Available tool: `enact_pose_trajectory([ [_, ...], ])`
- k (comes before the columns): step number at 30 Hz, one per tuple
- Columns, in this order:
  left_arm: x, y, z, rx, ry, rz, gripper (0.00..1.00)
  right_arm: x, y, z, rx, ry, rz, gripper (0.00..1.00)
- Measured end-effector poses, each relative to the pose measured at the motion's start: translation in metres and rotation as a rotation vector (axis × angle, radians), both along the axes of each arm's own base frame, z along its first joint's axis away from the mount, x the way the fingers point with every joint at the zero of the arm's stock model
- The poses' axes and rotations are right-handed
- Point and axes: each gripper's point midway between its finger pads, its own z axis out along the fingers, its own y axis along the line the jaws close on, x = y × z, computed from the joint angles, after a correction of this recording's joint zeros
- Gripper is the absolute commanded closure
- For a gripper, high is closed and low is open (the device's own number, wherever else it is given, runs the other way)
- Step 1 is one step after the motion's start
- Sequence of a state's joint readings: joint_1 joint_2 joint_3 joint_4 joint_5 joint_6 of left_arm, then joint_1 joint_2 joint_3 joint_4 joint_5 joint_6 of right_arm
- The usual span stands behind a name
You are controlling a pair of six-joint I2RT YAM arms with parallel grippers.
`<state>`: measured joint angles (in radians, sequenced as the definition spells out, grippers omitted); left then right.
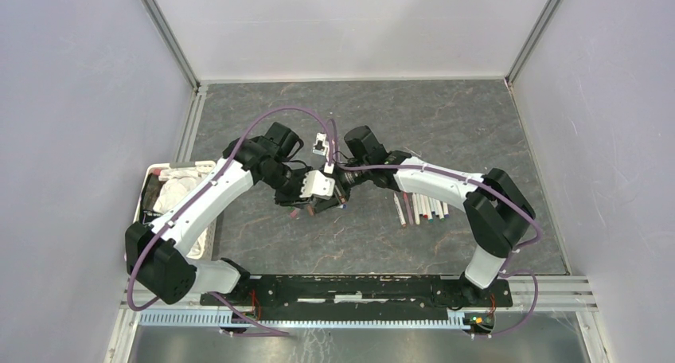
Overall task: Open the pen caps
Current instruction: Pick up the pen from the center of the board.
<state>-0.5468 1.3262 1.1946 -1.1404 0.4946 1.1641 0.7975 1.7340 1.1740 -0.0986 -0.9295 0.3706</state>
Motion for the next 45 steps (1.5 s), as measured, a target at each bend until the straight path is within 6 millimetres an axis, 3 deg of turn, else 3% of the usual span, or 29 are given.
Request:
enact_pose_trajectory([
  [1,0.000,-0.002,0.001,-0.009,0.004,0.001,0.62,0.001,0.000,0.000,0.000,-0.005,-0.003,1.00],
  [5,0.001,-0.007,0.002,-0.035,0.009,0.009,0.93,-0.001,-0.001,0.002,0.004,-0.019,-0.010,1.00],
  [9,0.002,-0.007,0.000,-0.031,0.008,0.008,0.98,0.000,-0.003,0.001,-0.002,-0.047,-0.022,1.00],
  [11,0.004,-0.006,-0.003,-0.020,-0.006,0.010,0.98,0.001,-0.004,-0.001,-0.008,-0.060,-0.029,0.98],
  [13,0.007,-0.007,-0.005,-0.017,-0.019,0.009,0.98,0.003,-0.005,-0.003,-0.014,-0.071,-0.036,0.76],
  [14,0.007,-0.007,-0.005,-0.014,-0.024,0.007,0.98,0.003,-0.005,-0.004,-0.016,-0.074,-0.039,0.70],
  [17,0.007,-0.005,-0.006,-0.004,-0.024,0.009,0.98,0.004,-0.005,-0.004,-0.019,-0.066,-0.048,0.63],
  [29,0.000,0.003,-0.010,0.034,0.006,0.014,0.96,0.011,0.008,0.006,0.009,-0.028,-0.058,0.74],
  [33,0.000,0.003,-0.010,0.034,0.005,0.014,0.93,0.009,0.012,0.003,0.010,-0.002,-0.041,0.71],
  [34,0.000,0.003,-0.010,0.034,0.005,0.014,0.92,0.008,0.012,0.002,0.010,0.003,-0.035,0.73],
  [37,0.000,0.003,-0.009,0.033,0.003,0.014,0.81,0.005,0.013,0.000,0.009,0.012,-0.023,1.00],
  [40,-0.001,0.003,-0.009,0.033,0.007,0.014,0.65,0.004,0.013,0.001,0.019,0.004,-0.007,1.00],
  [45,0.002,0.005,-0.010,0.047,-0.007,0.021,0.60,0.008,0.012,0.000,0.013,-0.002,-0.025,1.00],
])
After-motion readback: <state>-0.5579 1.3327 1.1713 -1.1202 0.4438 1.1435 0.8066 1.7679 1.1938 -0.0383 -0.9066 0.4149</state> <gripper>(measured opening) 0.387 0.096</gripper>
